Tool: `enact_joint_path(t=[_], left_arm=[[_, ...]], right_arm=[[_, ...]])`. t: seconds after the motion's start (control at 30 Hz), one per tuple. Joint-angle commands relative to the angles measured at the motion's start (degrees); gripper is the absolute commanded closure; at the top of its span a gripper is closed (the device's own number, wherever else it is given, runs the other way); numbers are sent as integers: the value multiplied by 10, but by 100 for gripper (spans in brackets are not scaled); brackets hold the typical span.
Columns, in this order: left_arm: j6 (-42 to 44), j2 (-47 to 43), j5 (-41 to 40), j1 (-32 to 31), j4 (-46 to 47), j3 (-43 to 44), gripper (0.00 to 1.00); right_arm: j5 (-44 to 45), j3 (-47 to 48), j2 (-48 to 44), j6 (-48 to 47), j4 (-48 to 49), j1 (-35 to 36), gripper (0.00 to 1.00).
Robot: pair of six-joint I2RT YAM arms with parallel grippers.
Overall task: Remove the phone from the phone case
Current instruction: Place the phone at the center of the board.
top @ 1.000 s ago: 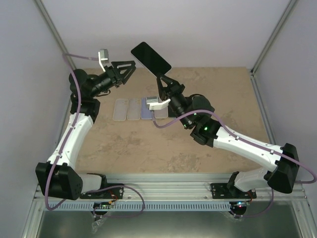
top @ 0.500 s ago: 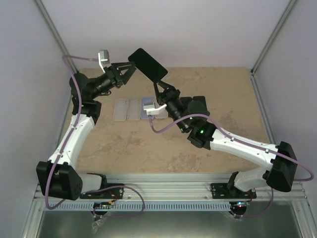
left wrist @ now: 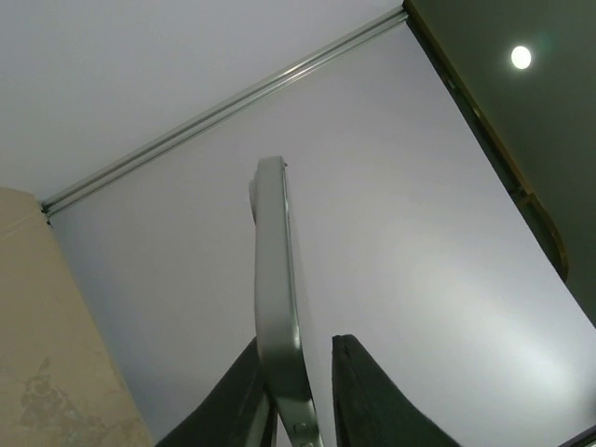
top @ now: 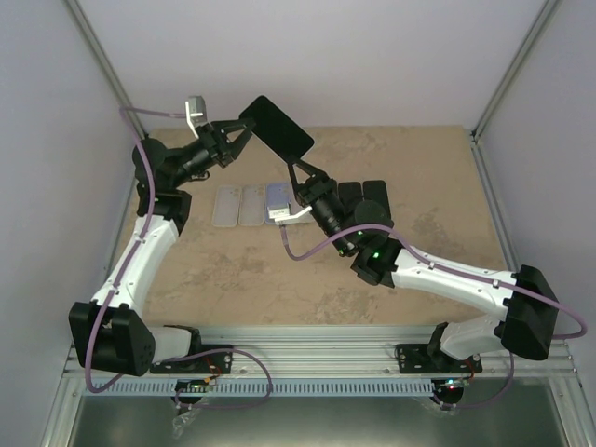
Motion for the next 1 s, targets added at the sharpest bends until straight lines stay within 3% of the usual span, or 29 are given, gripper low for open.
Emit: enact_joint_path(t=[0.0, 0.27, 0.47, 0.57, 0.73, 0.83, 0.97], left_arm=[[-8, -4, -10, -2, 31, -5, 84], [-12, -8, -17, -2, 31, -17, 100], [-10, -9, -15, -2, 36, -19, 100], [2, -9, -12, -2, 31, -17, 100], [23, -6, -8, 0, 21, -16, 100], [29, 0, -8, 3, 12, -17, 100], [21, 9, -8, 9, 19, -21, 100]], right_arm=[[-9, -11, -5, -38, 83, 7, 99], [-8, -18, -8, -44, 83, 9, 96], [-5, -23, -11, -41, 79, 9, 70], [-2, -27, -17, -28, 68, 9, 51], [9, -27, -37, 29, -5, 9, 31], [11, -19, -53, 83, -105, 9, 16], [-11, 28, -61, 233, -308, 2, 6]])
